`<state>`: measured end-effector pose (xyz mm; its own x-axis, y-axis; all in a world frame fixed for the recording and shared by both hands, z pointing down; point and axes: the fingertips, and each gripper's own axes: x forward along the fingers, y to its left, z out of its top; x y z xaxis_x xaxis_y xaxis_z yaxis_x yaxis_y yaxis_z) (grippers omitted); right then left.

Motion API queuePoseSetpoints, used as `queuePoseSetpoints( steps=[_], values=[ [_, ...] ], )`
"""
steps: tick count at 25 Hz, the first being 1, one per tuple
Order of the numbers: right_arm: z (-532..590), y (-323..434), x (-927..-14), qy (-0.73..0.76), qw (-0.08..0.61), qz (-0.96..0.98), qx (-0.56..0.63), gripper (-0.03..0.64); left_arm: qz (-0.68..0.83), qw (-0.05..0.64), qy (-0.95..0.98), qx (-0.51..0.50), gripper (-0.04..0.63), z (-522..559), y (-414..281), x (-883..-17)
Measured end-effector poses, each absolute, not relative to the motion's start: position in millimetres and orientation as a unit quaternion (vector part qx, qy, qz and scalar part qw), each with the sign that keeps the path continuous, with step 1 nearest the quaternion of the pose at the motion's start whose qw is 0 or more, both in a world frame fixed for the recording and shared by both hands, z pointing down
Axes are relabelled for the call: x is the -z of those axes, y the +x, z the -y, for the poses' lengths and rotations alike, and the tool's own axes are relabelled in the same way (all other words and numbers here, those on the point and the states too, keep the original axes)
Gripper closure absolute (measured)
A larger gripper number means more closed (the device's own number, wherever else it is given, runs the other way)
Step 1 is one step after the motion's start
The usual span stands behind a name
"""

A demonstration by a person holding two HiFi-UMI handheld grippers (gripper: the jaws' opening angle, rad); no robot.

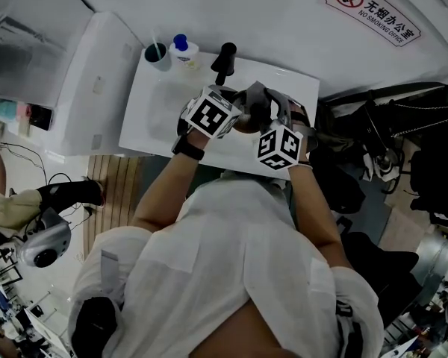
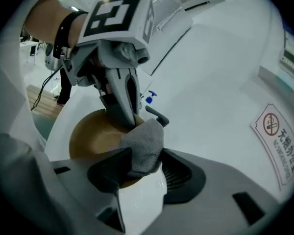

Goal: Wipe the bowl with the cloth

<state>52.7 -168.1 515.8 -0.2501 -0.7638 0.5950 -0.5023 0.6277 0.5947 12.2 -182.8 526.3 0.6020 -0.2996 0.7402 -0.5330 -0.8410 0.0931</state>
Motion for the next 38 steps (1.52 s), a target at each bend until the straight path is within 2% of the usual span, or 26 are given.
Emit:
queuePoseSetpoints(
  steps=[5,12,14,17,18,19,20,21,25,28,29,30,38],
  values=[
    [169.7,49.2,-518.1,0.375,0.470,0.793,0.103,0.471,0.181,0.087,0.892,-0.404,0.577,170.7,19.9,-522.4],
    [161.5,34.2,-527.7,0.311,0.497,0.806,0.084,0.512,0.089,-0.024,0.881,-0.464,0.571,158.9,24.2,-526.2],
    [162.8,33.9,-527.7,0.319,0.490,0.808,0.069,0.526,0.083,-0.030,0.885,-0.457,0.565,159.5,25.9,-526.1],
    [173.4,43.1,-520.1,0.369,0.472,0.799,0.048,0.550,0.127,0.000,0.899,-0.420,0.543,171.2,26.9,-521.2],
    [178.3,49.6,-517.6,0.392,0.466,0.792,0.041,0.552,0.150,0.011,0.898,-0.414,0.500,176.8,24.2,-521.5],
    [183.3,58.0,-515.1,0.417,0.457,0.785,0.028,0.552,0.173,0.021,0.894,-0.413,0.414,182.3,20.1,-522.8],
    [188.2,67.7,-512.1,0.445,0.440,0.780,0.009,0.552,0.193,0.031,0.891,-0.409,0.364,187.2,16.3,-523.8],
    [192.7,78.2,-508.2,0.475,0.415,0.776,-0.016,0.552,0.212,0.043,0.892,-0.397,0.362,191.4,14.1,-522.9],
    [204.3,111.8,-494.8,0.581,0.280,0.755,-0.120,0.552,0.273,0.105,0.903,-0.316,0.375,201.2,20.0,-511.1],
    [206.2,124.4,-489.2,0.627,0.202,0.732,-0.174,0.552,0.294,0.100,0.898,-0.311,0.399,201.5,29.9,-506.9],
    [206.4,125.7,-486.8,0.634,0.189,0.728,-0.180,0.552,0.298,0.092,0.897,-0.313,0.438,201.9,33.2,-505.4],
    [206.5,124.9,-484.9,0.635,0.186,0.728,-0.179,0.552,0.302,0.084,0.895,-0.317,0.500,202.8,34.9,-504.7],
    [195.8,113.1,-504.2,0.585,0.269,0.749,-0.156,0.542,0.254,0.045,0.879,-0.400,0.535,198.8,30.0,-512.0]
  ],
)
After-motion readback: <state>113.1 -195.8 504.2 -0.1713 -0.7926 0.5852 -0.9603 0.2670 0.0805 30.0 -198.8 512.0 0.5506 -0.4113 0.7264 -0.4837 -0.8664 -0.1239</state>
